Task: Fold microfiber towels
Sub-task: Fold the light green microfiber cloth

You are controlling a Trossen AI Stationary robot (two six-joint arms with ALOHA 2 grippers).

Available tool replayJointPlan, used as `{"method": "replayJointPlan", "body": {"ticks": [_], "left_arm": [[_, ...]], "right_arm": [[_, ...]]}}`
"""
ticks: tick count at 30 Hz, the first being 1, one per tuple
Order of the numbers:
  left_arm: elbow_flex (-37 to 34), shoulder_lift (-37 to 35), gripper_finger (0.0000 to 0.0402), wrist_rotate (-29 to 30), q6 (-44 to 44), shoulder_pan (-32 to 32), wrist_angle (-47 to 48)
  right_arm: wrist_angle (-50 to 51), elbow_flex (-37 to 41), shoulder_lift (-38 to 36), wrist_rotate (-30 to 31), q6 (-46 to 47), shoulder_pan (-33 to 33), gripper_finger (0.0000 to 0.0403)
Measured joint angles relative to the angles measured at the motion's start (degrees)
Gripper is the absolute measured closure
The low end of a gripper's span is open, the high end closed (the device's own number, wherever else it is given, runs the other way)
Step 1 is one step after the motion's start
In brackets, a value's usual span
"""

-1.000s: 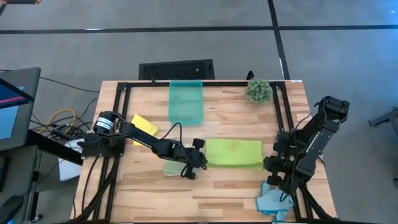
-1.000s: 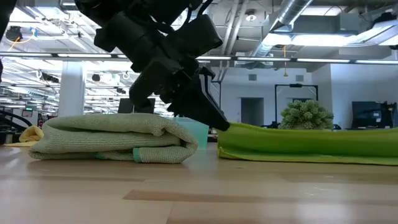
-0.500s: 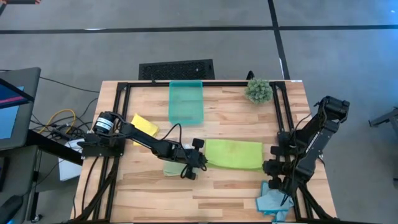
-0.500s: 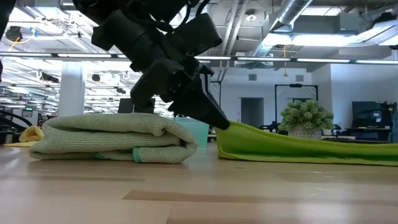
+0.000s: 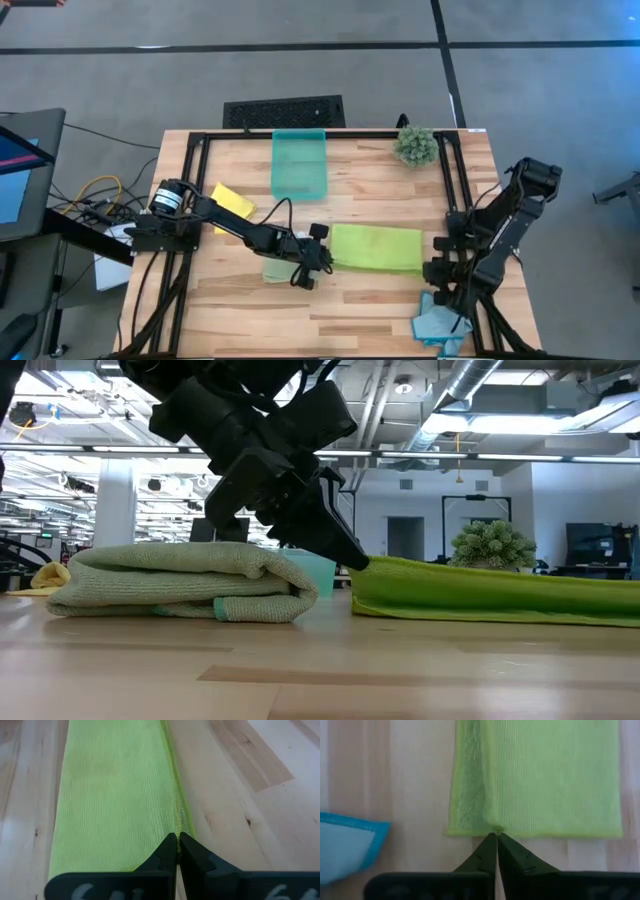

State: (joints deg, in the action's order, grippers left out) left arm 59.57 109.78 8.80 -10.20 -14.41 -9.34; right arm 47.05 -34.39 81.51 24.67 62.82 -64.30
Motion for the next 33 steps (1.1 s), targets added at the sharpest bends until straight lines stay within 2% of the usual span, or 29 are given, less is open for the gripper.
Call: {"method": "replayJointPlan", "body": {"ticks": [6, 12, 17, 24, 29, 33], "left_arm": [[0.0, 0.02, 0.0401, -0.02, 0.0, 0.0, -0.18], [0.0, 0.02, 0.0401, -0.02, 0.09, 0.0, -0.61], [0.0, 0.02, 0.0401, -0.02, 0.17, 0.0, -0.63], [0.0, 0.02, 0.0401, -0.04, 0.17, 0.0, -0.61], [0.0, 0.02, 0.0401, -0.77, 0.2, 0.0, -0.61], [0.0, 0.02, 0.0401, -1.05, 0.48, -0.17, -0.54]], "right_arm": [[0.65, -0.59, -0.49, -7.48, 0.12, 2.34, 0.0304], [-0.13, -2.59, -2.64, -5.91, -4.64, 4.67, 0.0285], [-0.17, -2.62, -3.6, -1.9, -5.07, 8.87, 0.0318], [-3.0, -2.62, -3.51, -9.58, -10.24, 15.16, 0.0391], [-4.52, -1.47, -3.51, -12.99, -10.31, 15.26, 0.0384], [-10.01, 1.75, -3.49, -14.04, -10.36, 15.22, 0.0382]]}}
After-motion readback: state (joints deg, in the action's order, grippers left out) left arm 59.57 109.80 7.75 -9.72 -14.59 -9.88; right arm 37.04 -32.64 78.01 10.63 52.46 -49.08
